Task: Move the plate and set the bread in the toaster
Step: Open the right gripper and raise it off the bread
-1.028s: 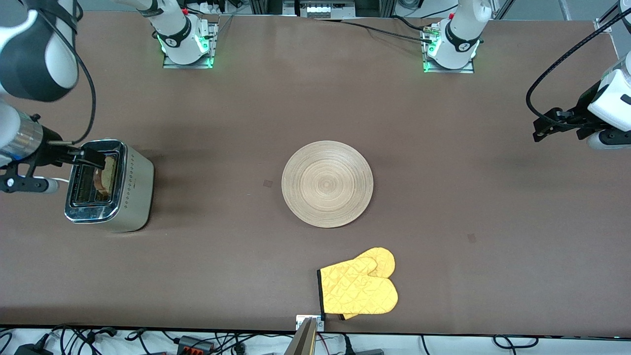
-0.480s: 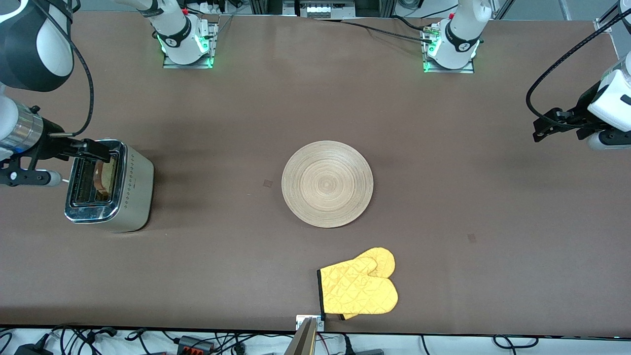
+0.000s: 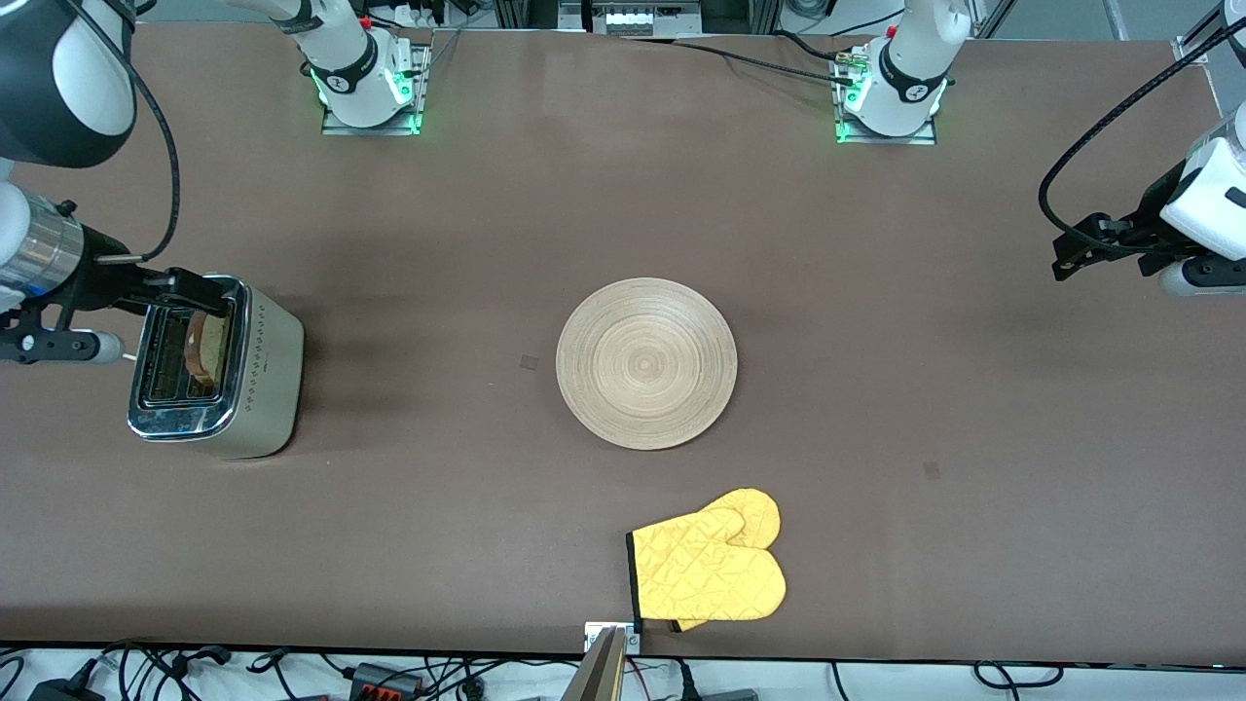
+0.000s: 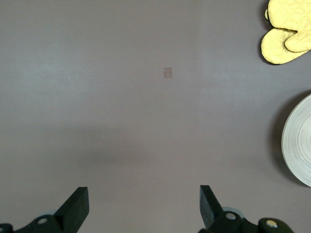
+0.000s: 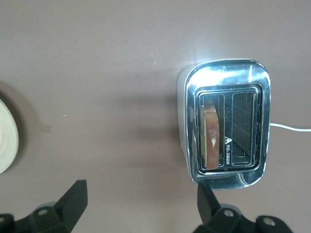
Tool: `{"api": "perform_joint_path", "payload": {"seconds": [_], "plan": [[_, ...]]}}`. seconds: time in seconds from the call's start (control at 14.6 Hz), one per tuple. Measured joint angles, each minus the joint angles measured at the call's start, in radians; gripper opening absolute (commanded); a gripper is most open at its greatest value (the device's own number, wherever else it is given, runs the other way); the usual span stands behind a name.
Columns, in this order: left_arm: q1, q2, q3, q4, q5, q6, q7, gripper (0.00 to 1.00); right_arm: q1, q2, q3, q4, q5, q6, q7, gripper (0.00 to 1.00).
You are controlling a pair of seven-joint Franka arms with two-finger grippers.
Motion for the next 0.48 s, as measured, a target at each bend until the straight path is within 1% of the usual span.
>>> {"api": "perform_joint_path", "payload": {"seconds": [0.14,0.21,0.34,0.41,0.48], "plan": [[0.000,0.000,0.000,0.000,0.000,0.000,0.000,1.00,-0.125,-0.002,0.115,0.026,-0.001,0.009,0.000,1.00],[0.000,0.000,0.000,0.000,0.000,0.000,0.000,1.00,-0.213,-0.007,0.195,0.038,-0.006,0.028,0.000,1.00],[0.000,0.000,0.000,0.000,0.000,0.000,0.000,1.00,-0.384,-0.028,0.370,0.045,-0.063,0.054,-0.001,1.00],[0.000,0.000,0.000,0.000,0.000,0.000,0.000,1.00,-0.448,-0.039,0.443,0.045,-0.094,0.060,-0.001,1.00],[0.000,0.000,0.000,0.000,0.000,0.000,0.000,1.00,-0.490,-0.048,0.491,0.044,-0.110,0.064,-0.001,1.00]]}}
